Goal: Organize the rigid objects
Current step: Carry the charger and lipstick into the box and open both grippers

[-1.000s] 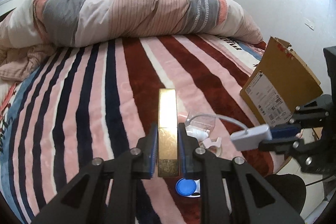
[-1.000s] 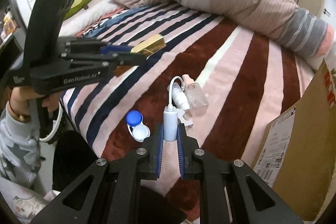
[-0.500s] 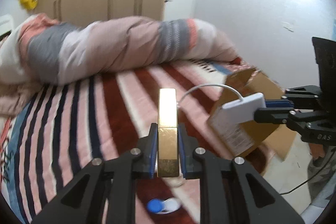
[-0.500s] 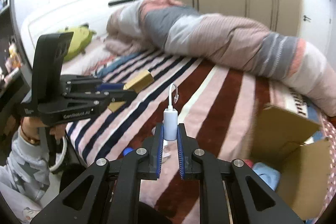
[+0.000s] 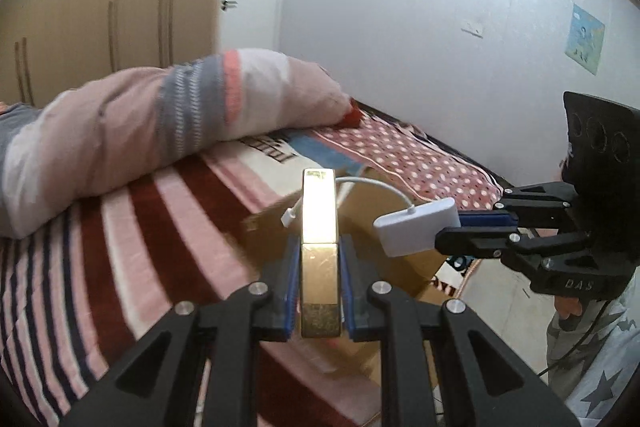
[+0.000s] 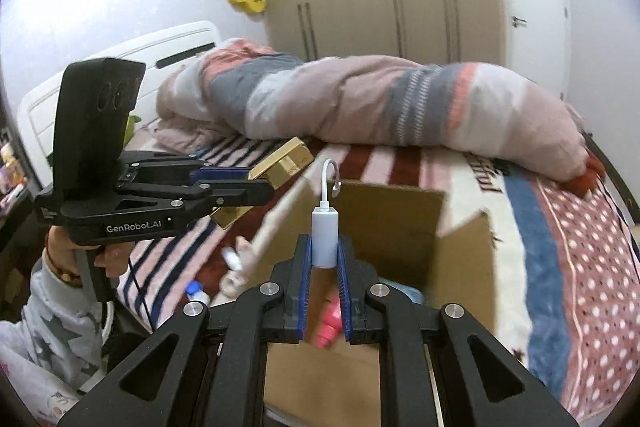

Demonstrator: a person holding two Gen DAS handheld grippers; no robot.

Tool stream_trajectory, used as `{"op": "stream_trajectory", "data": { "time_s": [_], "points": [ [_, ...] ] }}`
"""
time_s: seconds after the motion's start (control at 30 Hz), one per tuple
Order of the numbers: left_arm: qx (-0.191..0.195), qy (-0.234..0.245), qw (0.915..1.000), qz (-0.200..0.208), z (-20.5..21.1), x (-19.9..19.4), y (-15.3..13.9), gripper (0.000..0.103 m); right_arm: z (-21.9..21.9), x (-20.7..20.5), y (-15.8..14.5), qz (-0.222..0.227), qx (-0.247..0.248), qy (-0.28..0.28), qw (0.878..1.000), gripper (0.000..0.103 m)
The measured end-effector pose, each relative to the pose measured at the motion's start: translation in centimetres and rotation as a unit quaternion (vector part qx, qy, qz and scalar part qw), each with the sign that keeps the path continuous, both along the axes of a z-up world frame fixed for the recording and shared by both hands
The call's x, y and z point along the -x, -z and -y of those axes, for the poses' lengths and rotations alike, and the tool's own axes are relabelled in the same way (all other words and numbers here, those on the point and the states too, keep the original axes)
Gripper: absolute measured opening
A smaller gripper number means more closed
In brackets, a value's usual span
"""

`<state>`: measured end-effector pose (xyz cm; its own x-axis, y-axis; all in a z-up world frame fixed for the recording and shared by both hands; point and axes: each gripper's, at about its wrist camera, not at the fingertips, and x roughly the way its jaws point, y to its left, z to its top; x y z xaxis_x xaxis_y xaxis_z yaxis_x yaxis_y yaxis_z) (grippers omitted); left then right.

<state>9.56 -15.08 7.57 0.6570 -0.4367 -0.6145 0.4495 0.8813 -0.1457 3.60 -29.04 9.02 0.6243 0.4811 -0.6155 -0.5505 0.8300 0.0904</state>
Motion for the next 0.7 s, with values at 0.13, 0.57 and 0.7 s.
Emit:
{"op": "stream_trajectory", "data": {
  "time_s": [0.13, 0.57, 0.7],
  "points": [
    [-0.018, 0.016, 0.9994, -0.025, 2.8, -2.3, 1.7, 0.015, 2.3, -0.9, 1.9, -0.024, 0.009, 0.012, 1.000, 0.008],
    [-0.091, 0.022, 0.9938, -0.061, 5.6, -4.0, 5.8, 0.016, 3.6, -3.7, 6.3, -0.073, 0.038, 0.034, 0.996, 0.020],
    [-0.086, 0.013, 0.9948, -0.052, 5.2, -3.9, 5.3, 0.017, 3.4, -3.7, 6.3, -0.067, 0.037, 0.034, 0.996, 0.027]
  ]
}}
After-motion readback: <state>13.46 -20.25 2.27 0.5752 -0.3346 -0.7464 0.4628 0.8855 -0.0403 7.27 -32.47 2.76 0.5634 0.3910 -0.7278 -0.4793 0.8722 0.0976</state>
